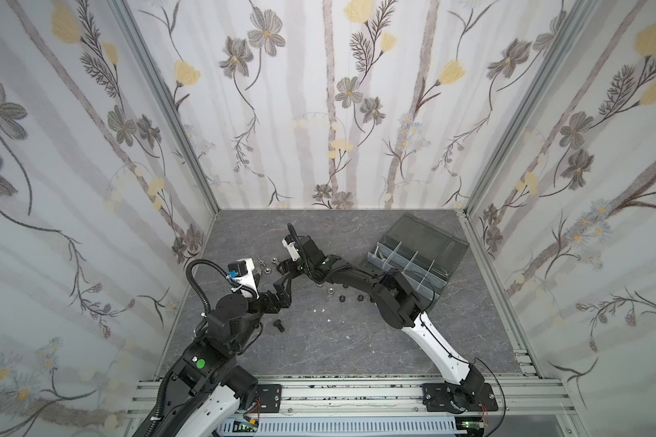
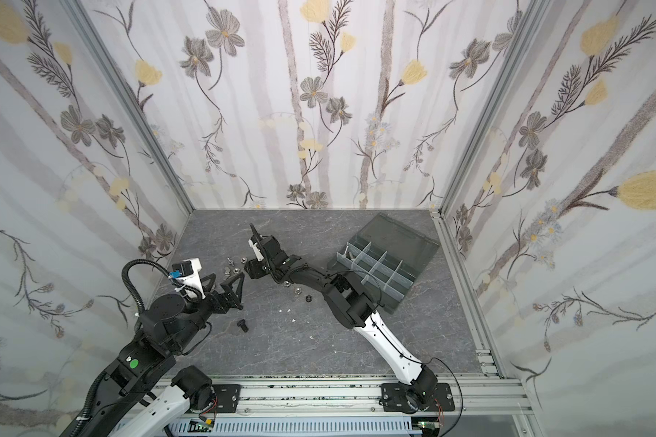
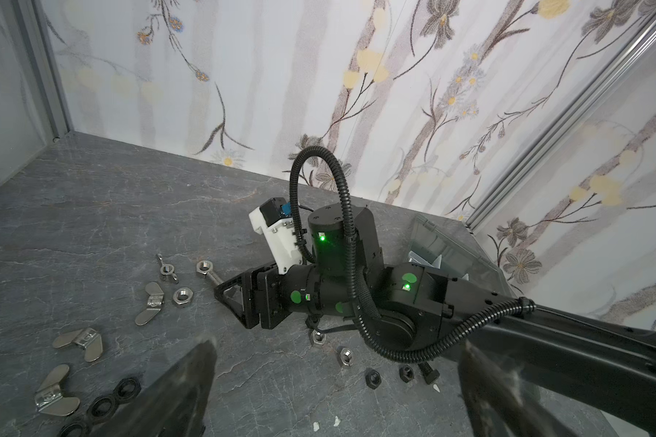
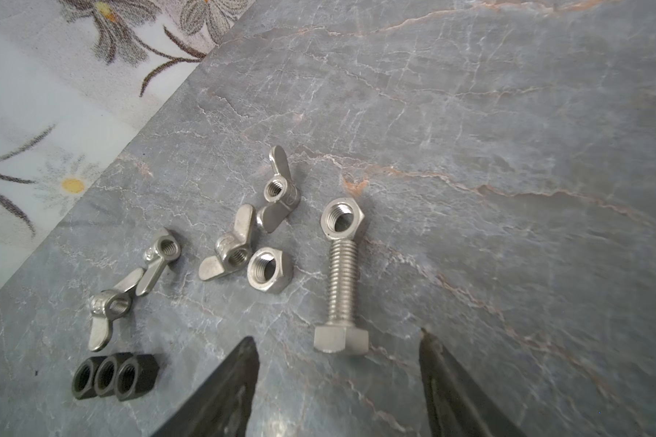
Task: Sort the screws and nuts into containers
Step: 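Reach the right gripper down and close it on a silver hex bolt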
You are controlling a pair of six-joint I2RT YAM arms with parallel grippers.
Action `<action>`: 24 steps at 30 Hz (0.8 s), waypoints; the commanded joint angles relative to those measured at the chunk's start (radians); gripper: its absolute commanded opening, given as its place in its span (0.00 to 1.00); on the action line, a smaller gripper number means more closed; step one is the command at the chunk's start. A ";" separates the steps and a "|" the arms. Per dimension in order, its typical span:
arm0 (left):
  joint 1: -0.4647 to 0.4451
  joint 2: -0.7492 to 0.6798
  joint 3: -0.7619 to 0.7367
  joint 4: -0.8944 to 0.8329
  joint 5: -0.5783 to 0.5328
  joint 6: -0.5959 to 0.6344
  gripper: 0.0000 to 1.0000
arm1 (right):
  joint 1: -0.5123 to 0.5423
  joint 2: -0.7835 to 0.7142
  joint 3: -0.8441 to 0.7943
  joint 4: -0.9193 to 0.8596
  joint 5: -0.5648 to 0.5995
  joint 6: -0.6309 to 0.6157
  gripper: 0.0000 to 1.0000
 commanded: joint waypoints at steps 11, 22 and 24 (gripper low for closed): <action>0.006 -0.004 -0.012 0.043 0.016 0.023 1.00 | 0.020 0.068 0.040 0.046 0.081 -0.021 0.64; 0.018 -0.013 -0.018 0.044 0.015 0.029 1.00 | 0.079 0.066 0.040 0.002 0.259 -0.147 0.54; 0.021 -0.014 -0.018 0.044 0.016 0.029 1.00 | 0.083 0.065 0.040 0.002 0.287 -0.153 0.49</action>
